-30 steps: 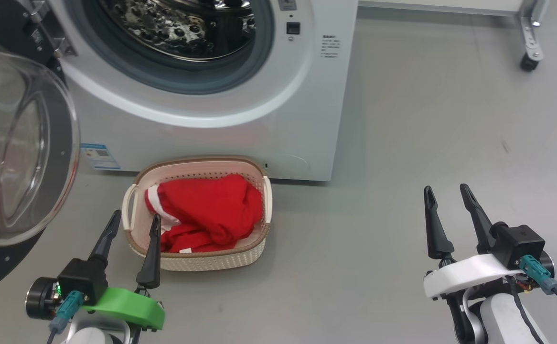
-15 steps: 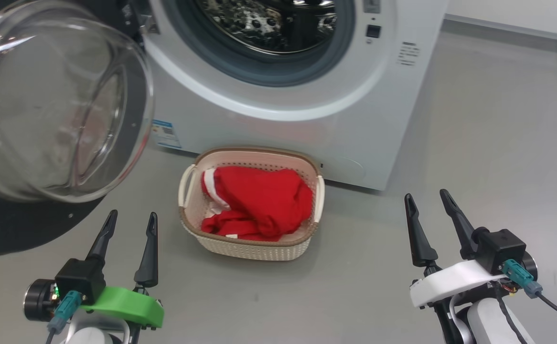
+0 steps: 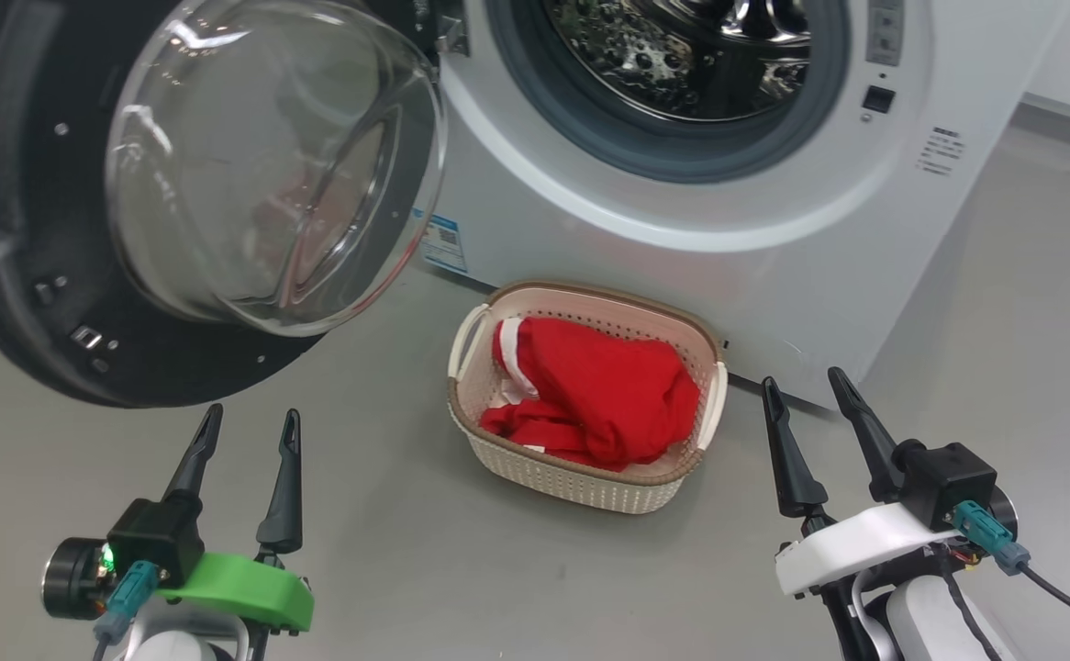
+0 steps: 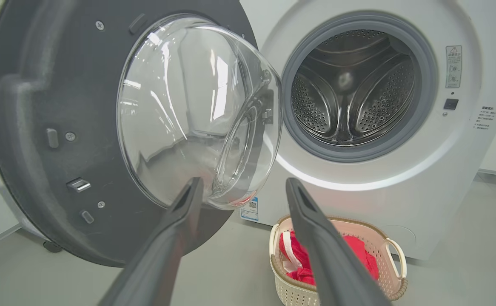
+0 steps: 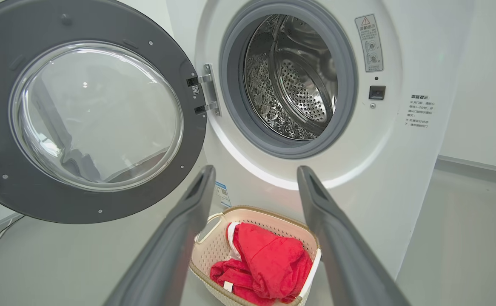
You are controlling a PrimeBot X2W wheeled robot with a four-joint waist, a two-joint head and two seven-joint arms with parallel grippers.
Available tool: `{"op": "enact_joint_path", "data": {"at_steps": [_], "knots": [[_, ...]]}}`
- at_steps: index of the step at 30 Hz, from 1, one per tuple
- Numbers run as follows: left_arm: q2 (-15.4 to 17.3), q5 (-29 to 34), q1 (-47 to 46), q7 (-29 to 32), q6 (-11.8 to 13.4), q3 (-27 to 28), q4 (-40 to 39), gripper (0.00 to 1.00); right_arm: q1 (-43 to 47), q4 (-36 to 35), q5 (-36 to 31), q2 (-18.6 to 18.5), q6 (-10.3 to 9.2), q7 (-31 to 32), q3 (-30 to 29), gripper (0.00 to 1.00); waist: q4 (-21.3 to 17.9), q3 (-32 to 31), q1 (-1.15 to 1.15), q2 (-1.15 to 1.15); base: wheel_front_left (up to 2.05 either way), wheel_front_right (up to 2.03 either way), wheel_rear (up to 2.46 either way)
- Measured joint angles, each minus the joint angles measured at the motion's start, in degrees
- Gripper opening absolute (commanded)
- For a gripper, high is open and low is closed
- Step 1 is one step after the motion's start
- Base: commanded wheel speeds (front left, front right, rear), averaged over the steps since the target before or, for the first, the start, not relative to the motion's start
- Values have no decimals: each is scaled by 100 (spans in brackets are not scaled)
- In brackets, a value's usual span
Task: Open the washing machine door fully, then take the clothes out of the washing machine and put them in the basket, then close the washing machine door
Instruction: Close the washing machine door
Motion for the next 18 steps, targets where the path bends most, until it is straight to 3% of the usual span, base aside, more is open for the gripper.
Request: {"op": "enact_joint_path", "data": {"at_steps": [8,18], "knots": [[-1,11,86,0,49,93,-82,100,-1,15,56,4,0,0,140,100,330,-25,0,0,0,0,0],[-1,43,157,0,66,124,-168,100,-1,45,100,7,0,0,165,100,374,-53,0,0,0,0,0]]}}
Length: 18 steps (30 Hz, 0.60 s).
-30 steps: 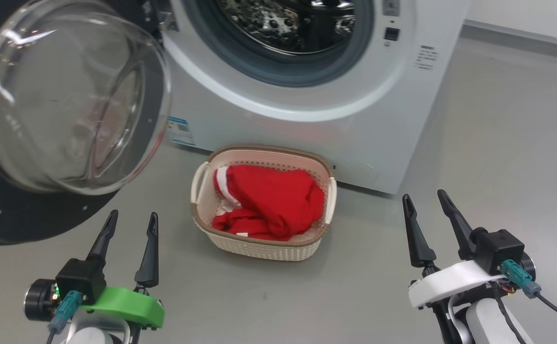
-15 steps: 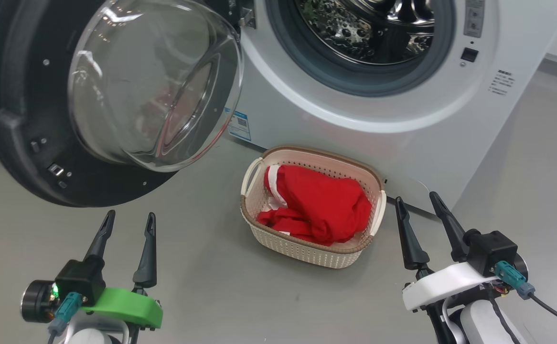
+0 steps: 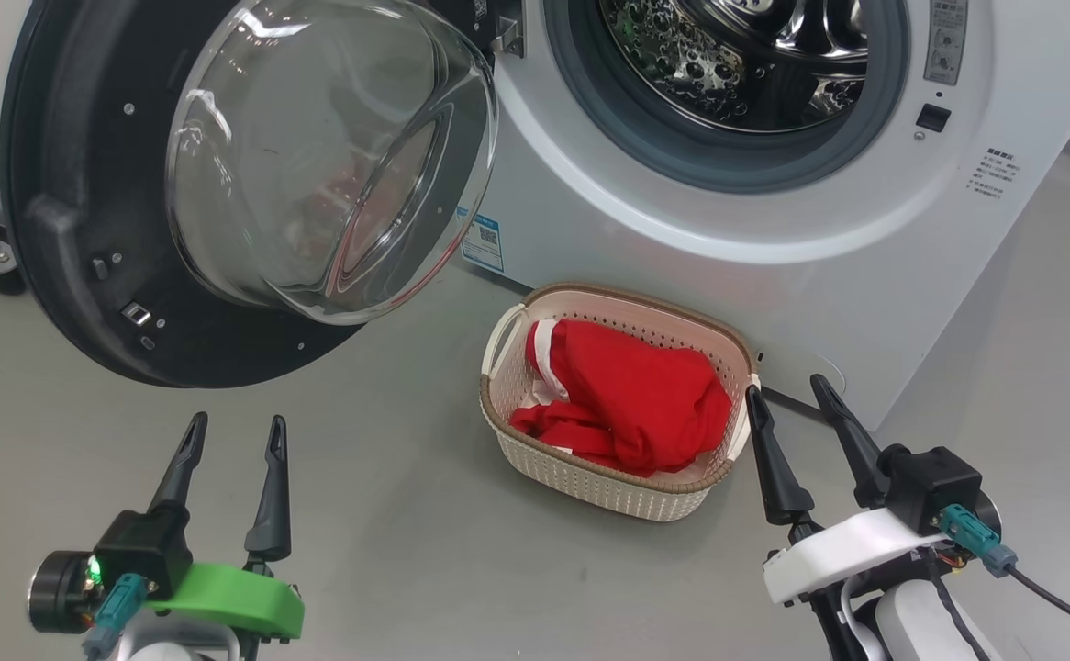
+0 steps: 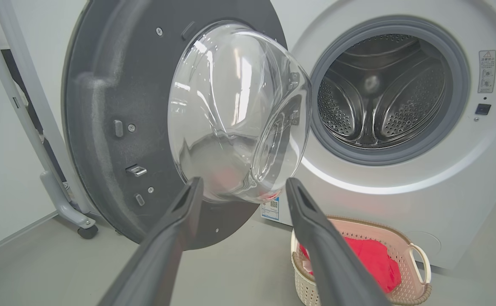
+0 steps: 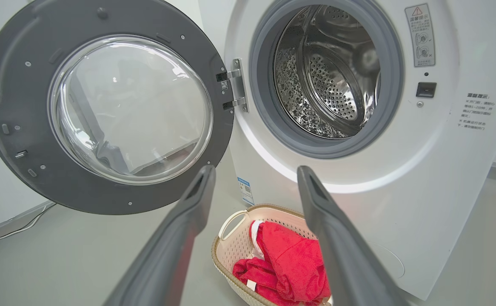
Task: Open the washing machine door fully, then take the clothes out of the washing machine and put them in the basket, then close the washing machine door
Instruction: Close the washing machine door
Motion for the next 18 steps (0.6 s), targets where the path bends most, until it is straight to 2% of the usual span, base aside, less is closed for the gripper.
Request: {"op": "enact_joint_path", "data": {"at_steps": [18], "knots": [[0,10,60,0,0,23,-35,100,0,33,15,1,0,0,21,100,-33,-53,0,0,0,0,0]]}}
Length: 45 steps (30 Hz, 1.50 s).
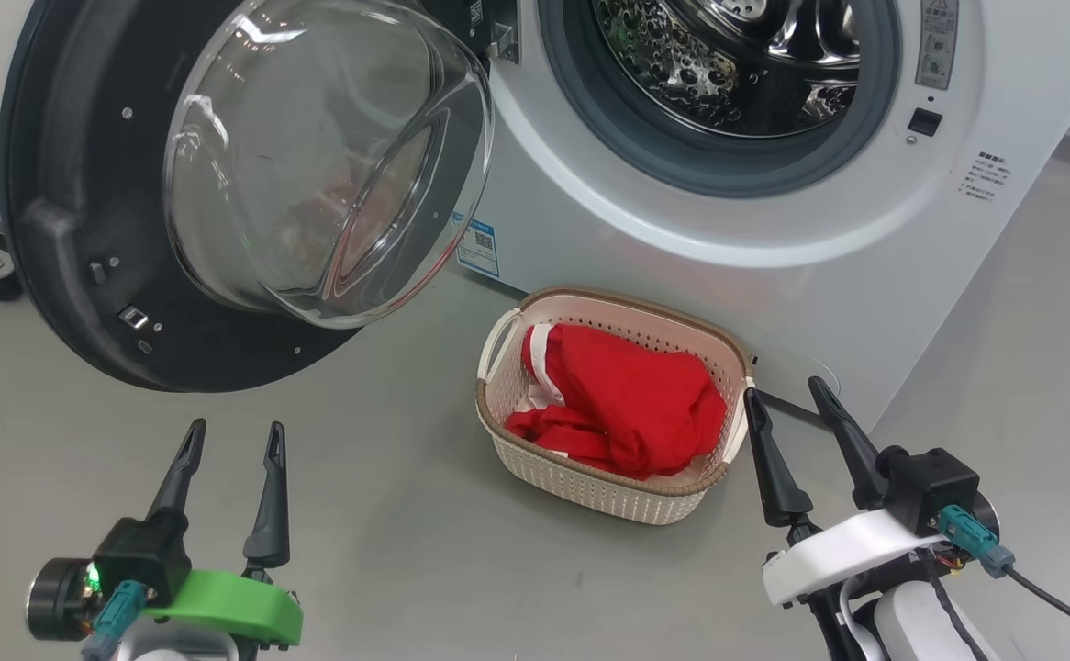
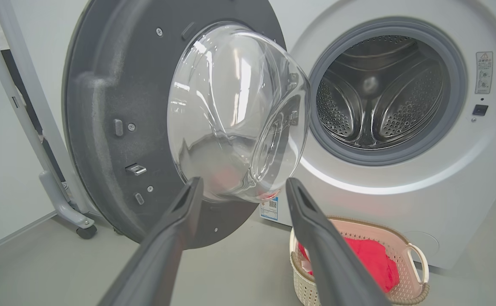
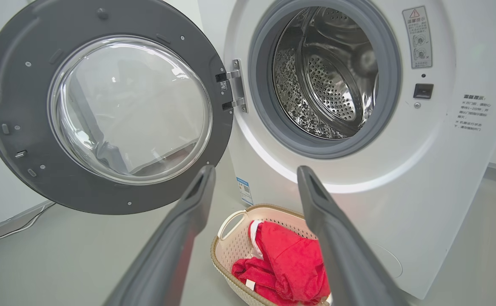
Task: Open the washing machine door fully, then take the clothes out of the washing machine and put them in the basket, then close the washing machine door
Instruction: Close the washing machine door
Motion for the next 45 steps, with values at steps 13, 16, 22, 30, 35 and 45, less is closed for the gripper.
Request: {"op": "enact_joint_path", "data": {"at_steps": [13,16,22,30,35,45], "knots": [[0,0,47,0,0,13,-21,0,-1,11,0,-1,0,0,1,100,-26,52,0,0,0,0,0],[0,1,47,0,0,30,-40,0,-1,11,0,-3,0,0,13,100,-31,69,0,0,0,0,0],[77,34,52,0,0,210,-245,0,-28,-12,-5,-16,0,0,102,100,-63,194,0,0,0,0,0],[503,105,7,-1,1,580,-777,0,-147,-42,-53,-163,0,0,234,100,-146,490,0,0,0,0,0],[888,119,-302,-25,-1,935,-1091,0,-253,-57,-119,-299,0,0,243,100,-218,717,0,0,0,0,0],[1941,-131,-1344,66,-108,1902,-1160,0,-460,-133,-198,-516,0,8,200,100,-282,1166,0,0,0,0,0]]}}
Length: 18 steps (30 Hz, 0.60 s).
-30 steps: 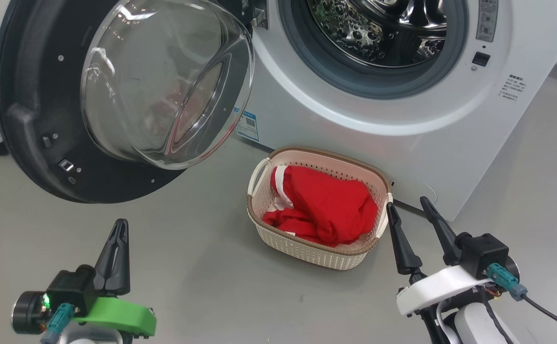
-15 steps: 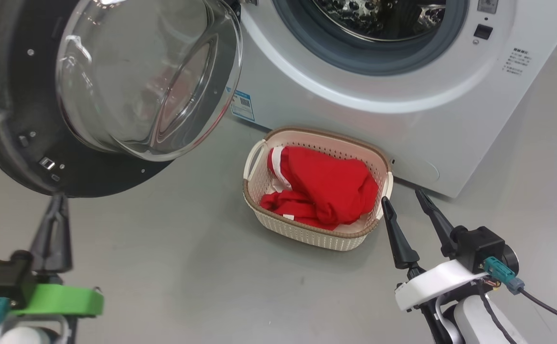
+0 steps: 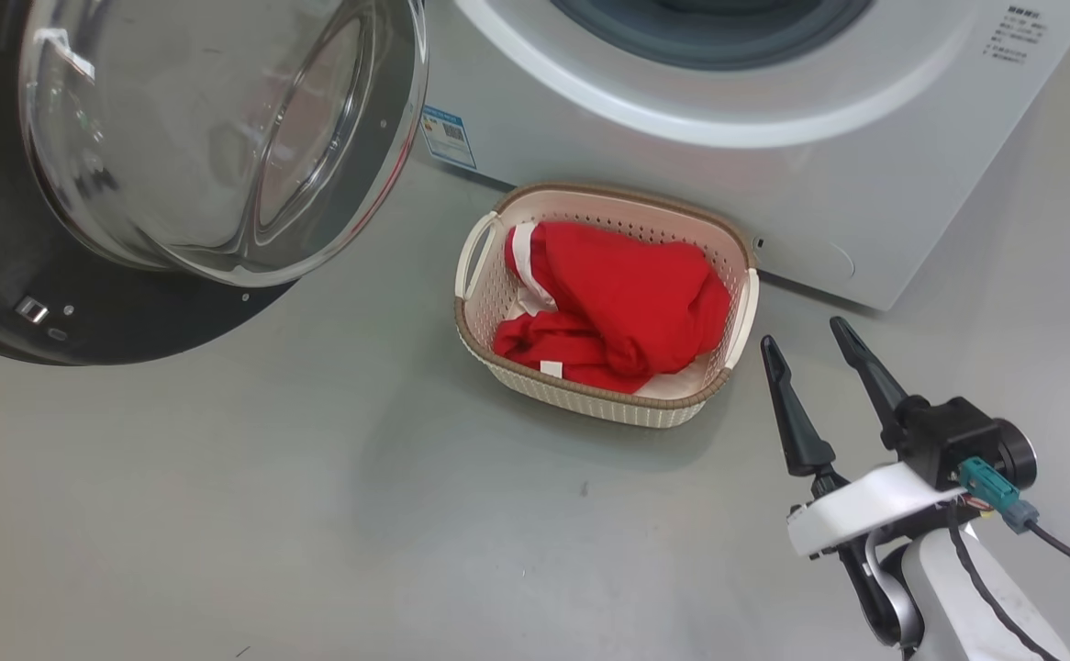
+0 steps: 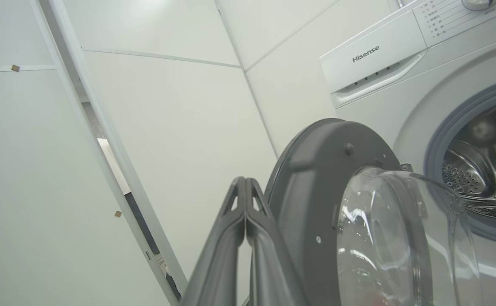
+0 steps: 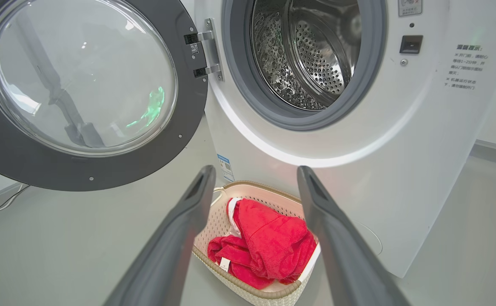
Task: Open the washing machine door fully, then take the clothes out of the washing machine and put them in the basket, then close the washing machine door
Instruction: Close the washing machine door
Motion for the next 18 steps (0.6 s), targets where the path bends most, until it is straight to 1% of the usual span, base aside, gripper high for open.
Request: {"op": "enact_joint_path", "data": {"at_steps": [3,6,9,12,15,18], "knots": [[197,-337,-283,142,-22,401,197,0,-147,-33,-1,-12,0,11,91,100,-15,116,0,0,0,0,0],[349,-631,-513,371,-27,680,513,0,-238,-63,-1,-15,0,34,123,100,-49,209,0,0,0,0,0],[439,-939,-777,673,-26,921,979,0,-257,-59,-1,-37,0,48,147,100,-93,283,0,0,0,0,0],[543,-1155,-985,1035,37,1200,1559,0,-287,-43,-1,-67,0,48,158,100,-149,325,0,0,0,0,0],[492,-1780,-1300,1395,109,1507,2142,0,-325,-15,0,-85,0,48,172,100,-209,346,0,0,0,0,0],[371,-2335,-1631,1782,235,1835,2596,0,-330,24,2,-89,0,48,191,100,-272,344,0,0,0,0,0]]}}
